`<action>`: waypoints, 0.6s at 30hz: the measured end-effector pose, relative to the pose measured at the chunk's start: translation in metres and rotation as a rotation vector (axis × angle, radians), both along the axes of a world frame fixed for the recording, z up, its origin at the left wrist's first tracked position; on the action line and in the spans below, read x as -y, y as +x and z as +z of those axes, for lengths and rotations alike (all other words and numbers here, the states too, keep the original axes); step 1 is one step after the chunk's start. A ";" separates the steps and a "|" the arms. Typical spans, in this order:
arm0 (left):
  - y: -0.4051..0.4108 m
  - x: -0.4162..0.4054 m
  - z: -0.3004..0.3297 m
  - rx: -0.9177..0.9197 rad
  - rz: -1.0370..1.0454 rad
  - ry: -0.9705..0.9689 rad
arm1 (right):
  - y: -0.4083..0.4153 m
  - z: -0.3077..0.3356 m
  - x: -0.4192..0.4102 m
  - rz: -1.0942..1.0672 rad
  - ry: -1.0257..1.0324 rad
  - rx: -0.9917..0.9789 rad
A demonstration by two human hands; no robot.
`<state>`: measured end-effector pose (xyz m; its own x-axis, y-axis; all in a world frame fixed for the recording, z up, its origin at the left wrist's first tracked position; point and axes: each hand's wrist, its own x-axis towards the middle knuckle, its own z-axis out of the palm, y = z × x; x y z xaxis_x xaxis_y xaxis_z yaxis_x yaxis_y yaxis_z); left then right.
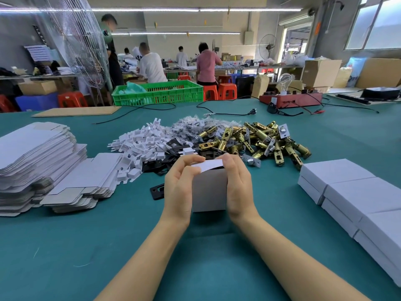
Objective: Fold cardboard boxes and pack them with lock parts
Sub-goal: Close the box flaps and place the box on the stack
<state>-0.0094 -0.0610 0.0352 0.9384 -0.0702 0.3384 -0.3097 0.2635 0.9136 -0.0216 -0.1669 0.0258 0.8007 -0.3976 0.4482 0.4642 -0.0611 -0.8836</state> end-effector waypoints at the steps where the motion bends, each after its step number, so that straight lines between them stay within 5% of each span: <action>1: 0.000 0.000 -0.001 0.016 0.019 0.013 | 0.000 -0.001 0.001 -0.009 -0.026 0.011; 18: 0.003 0.002 -0.013 0.276 0.198 0.224 | 0.001 -0.007 -0.001 -0.159 -0.231 0.096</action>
<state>-0.0064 -0.0630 0.0224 0.8174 0.0021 0.5760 -0.5758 -0.0215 0.8173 -0.0209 -0.1656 0.0192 0.6865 -0.3928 0.6120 0.5133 -0.3344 -0.7904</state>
